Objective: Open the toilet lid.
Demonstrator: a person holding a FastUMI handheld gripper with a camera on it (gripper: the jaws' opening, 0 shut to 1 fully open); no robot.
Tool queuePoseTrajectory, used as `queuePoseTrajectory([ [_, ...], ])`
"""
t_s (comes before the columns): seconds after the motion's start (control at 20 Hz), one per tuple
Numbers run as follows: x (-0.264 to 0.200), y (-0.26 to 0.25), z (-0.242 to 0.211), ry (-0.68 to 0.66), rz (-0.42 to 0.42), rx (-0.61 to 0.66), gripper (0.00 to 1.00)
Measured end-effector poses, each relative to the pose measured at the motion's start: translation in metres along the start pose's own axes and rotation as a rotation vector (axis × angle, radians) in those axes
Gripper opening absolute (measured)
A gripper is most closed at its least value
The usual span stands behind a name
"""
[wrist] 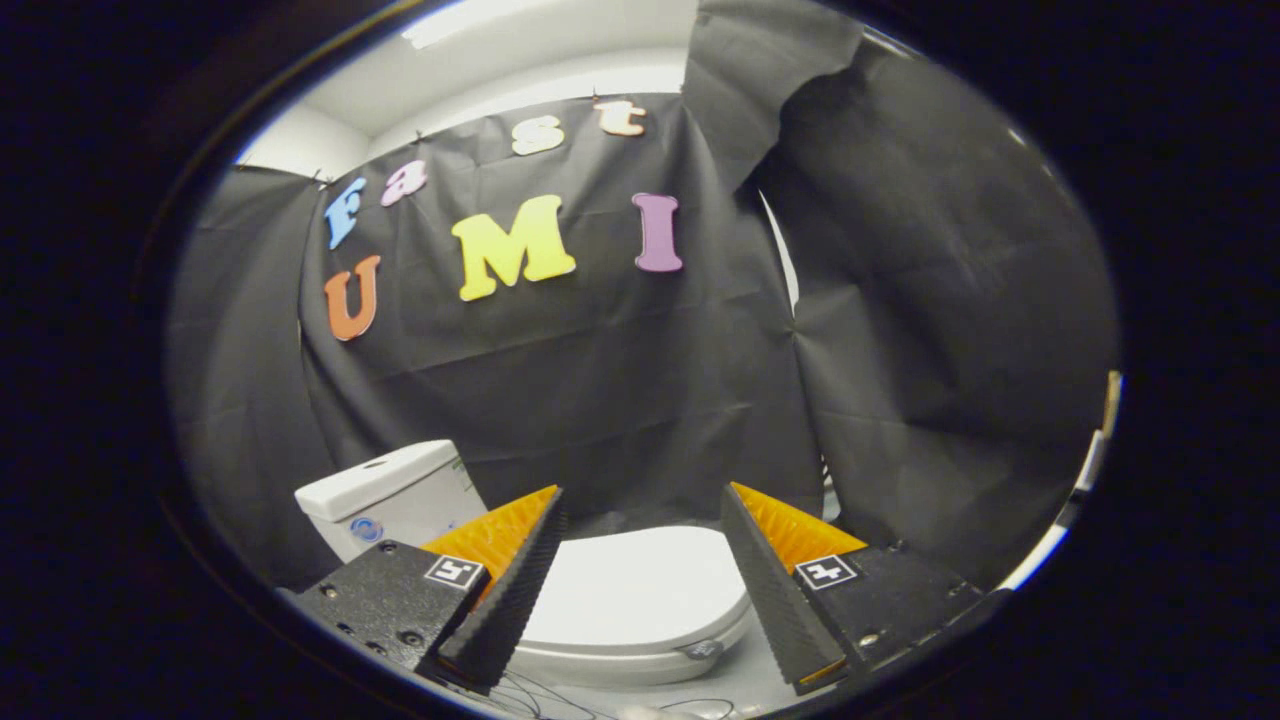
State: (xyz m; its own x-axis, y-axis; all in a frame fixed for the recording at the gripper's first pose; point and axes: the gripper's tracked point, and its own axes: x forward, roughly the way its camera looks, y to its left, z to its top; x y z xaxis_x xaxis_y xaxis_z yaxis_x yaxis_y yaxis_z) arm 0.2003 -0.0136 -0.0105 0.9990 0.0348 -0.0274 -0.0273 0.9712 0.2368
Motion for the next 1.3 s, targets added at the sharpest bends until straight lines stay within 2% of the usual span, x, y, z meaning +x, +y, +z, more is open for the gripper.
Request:
queuePoseTrajectory([
  [0.25,0.045,-0.037,-0.053,0.098,0.026,0.089,0.98],
  [0.45,0.058,-0.061,-0.100,0.215,0.055,0.253,1.00],
  [0.75,0.063,-0.092,-0.183,0.398,0.012,0.422,0.99],
  [1.05,0.066,-0.105,-0.240,0.516,-0.047,0.700,0.98],
  [1.3,0.059,-0.101,-0.261,0.573,-0.054,0.752,0.95],
])
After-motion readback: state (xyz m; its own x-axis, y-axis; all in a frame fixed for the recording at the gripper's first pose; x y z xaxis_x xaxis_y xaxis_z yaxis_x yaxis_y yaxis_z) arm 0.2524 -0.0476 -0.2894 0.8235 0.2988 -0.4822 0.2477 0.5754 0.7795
